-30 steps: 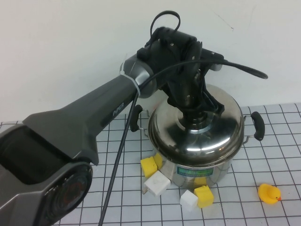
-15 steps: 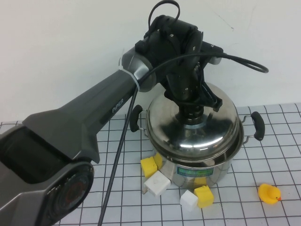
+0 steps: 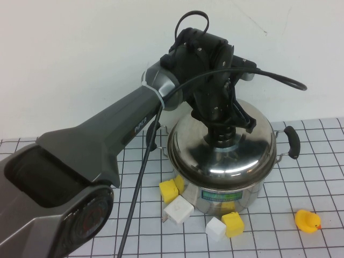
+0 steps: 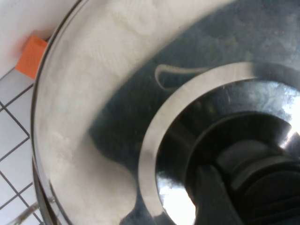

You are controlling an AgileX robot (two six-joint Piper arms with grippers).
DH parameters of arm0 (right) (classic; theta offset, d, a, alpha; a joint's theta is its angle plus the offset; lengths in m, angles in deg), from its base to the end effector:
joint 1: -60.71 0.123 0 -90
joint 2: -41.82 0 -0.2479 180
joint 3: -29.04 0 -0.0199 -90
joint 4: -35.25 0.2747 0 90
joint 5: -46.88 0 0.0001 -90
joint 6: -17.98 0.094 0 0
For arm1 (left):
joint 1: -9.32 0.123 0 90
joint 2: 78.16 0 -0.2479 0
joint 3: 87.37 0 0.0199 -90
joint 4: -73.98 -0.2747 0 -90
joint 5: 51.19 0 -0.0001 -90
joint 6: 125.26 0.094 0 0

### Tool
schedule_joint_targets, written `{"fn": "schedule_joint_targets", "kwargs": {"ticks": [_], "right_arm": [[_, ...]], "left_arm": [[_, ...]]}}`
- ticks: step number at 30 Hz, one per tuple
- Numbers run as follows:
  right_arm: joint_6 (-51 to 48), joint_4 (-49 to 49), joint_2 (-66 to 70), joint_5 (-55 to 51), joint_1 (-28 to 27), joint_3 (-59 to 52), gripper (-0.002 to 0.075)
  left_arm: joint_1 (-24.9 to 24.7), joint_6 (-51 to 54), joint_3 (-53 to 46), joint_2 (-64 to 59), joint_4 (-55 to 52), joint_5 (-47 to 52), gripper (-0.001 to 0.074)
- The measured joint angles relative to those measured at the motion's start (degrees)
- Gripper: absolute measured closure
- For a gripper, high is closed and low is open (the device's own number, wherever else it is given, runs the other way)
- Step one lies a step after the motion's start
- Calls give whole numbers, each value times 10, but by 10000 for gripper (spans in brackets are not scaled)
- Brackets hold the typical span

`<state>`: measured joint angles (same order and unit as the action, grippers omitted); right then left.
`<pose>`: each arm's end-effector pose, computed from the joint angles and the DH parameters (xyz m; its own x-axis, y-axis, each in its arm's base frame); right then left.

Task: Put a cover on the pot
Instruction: Place the pot lid on the pot

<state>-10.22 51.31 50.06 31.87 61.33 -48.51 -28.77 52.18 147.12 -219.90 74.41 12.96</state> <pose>0.1193 0.0081 0.1818 -0.1556 -0.2203 -0.9629 -0.1183 0.9720 -0.2033 0.4034 -0.3170 0.2270 -0.7199 0.5034 -0.4779 0.5856 0.8101 -0.0289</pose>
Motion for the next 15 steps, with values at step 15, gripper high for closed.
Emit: {"fn": "schedule_joint_targets", "kwargs": {"ticks": [15], "right_arm": [[0, 0, 0, 0, 0, 0, 728]], "left_arm": [[0, -33, 0, 0, -28, 9, 253]]}}
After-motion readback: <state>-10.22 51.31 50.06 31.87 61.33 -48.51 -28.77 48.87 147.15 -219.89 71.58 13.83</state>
